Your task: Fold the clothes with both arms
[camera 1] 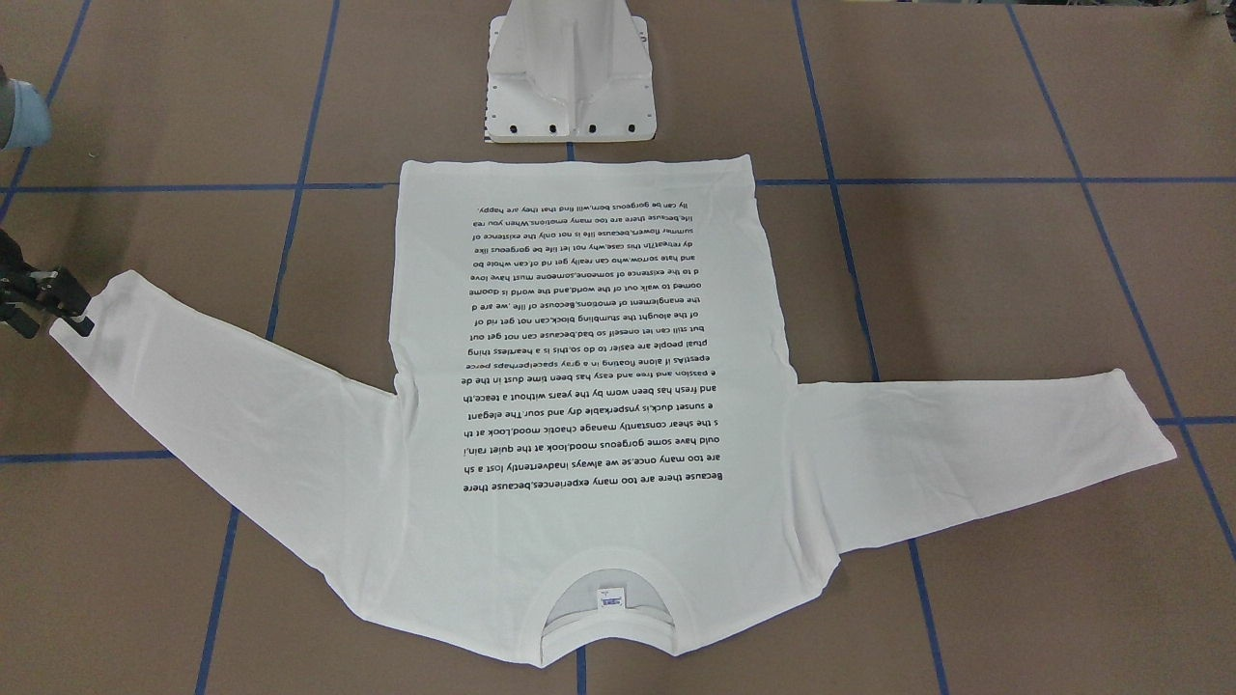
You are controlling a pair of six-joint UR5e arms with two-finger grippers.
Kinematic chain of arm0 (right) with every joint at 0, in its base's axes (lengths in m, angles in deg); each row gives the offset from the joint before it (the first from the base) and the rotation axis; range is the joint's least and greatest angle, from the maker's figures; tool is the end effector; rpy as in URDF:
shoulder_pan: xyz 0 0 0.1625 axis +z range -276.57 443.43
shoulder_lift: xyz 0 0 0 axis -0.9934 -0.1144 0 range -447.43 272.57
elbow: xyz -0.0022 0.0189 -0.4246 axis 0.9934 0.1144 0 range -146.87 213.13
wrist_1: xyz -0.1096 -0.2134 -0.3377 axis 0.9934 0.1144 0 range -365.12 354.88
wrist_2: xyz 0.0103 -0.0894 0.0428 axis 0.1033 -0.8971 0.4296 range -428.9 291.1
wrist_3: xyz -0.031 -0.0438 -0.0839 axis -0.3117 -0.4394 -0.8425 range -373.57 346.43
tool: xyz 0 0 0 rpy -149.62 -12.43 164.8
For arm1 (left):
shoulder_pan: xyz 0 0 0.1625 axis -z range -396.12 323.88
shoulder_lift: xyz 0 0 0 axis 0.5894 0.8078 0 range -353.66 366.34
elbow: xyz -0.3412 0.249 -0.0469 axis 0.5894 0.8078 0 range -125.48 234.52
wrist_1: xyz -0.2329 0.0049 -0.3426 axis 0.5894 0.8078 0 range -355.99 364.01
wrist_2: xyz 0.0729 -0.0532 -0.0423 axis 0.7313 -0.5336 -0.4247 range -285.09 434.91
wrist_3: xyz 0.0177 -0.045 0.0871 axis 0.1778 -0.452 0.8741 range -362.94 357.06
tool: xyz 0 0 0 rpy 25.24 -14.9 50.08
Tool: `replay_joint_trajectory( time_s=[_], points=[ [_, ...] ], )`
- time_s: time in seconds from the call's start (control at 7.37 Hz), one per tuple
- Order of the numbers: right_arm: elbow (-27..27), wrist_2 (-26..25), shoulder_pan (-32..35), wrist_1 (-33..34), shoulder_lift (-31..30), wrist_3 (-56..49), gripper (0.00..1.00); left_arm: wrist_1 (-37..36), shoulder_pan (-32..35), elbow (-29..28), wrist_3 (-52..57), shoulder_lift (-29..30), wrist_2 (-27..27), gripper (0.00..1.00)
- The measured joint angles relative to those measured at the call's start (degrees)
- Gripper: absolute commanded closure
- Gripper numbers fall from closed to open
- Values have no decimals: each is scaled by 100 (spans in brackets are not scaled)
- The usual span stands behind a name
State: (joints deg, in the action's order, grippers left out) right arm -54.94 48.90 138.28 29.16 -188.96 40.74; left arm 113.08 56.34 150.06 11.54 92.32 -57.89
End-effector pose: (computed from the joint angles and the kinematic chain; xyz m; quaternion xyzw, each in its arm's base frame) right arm -0.1763 -0.4012 0.6683 0.0909 -0.4055 0.0653 0.9072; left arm -0.0862 -0.4781 0.6094 0.2174 0.3306 0.1608 0.9042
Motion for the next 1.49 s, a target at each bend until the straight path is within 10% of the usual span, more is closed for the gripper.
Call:
replay_joint_trajectory(
  time_s=[0.68, 1.49],
  points=[
    [52, 7, -26, 1, -23, 3, 100, 0, 0, 0, -6, 5, 0, 0],
    [-846, 78, 116, 800, 129, 0, 100, 0, 0, 9, -6, 6, 0, 0]
  ],
)
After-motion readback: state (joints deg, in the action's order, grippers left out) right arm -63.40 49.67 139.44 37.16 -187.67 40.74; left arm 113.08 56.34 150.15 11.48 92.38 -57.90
